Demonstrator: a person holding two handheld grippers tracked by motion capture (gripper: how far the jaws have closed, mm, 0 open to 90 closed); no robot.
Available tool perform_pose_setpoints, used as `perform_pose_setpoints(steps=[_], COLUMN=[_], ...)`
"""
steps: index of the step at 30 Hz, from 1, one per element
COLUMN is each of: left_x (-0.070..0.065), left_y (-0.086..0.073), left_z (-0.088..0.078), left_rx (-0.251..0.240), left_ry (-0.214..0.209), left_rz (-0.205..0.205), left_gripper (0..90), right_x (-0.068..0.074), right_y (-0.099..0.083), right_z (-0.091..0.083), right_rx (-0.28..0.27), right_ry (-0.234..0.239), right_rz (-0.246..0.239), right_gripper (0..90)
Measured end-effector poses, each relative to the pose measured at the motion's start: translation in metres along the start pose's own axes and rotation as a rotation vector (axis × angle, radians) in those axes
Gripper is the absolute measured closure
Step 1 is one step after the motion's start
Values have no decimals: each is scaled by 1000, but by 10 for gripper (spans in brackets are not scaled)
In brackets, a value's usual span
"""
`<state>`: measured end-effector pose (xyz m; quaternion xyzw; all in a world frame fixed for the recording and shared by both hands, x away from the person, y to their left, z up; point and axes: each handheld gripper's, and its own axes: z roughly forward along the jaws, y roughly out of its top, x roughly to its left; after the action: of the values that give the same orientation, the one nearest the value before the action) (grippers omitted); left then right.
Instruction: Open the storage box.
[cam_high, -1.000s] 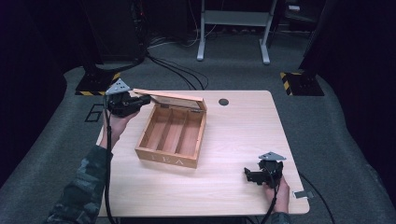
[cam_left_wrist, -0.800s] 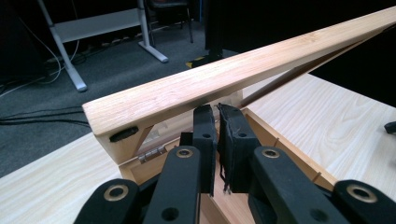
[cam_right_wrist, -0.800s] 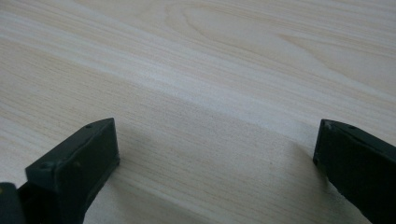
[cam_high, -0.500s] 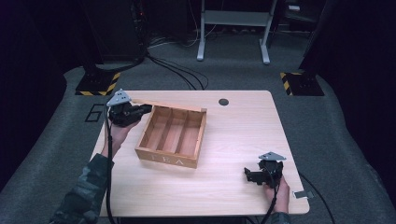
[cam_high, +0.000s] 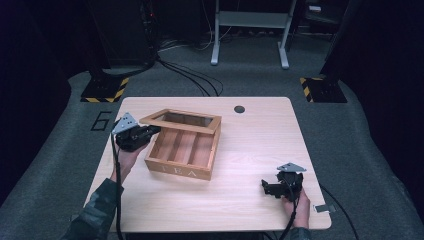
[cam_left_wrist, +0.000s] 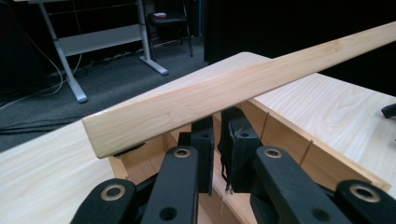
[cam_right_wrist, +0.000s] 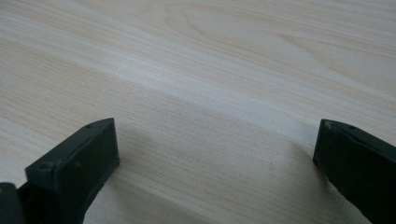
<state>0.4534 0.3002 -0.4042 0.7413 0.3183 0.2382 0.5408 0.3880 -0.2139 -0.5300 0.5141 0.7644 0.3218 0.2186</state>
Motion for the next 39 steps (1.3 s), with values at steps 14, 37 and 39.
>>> perform_pose_setpoints(steps=[14, 37, 39], left_x=[-6, -16, -17], left_y=[-38, -89, -90], left_z=[-4, -8, -10], left_rx=[5, 101, 98], left_ry=[9, -6, -5], left_rz=[-33, -96, -100], left_gripper=[831, 811, 807], right_x=[0, 0, 0], right_y=[0, 0, 0], right_z=[0, 0, 0], right_rx=[0, 0, 0], right_ry=[0, 0, 0], right_rz=[0, 1, 1], right_gripper=[0, 0, 0])
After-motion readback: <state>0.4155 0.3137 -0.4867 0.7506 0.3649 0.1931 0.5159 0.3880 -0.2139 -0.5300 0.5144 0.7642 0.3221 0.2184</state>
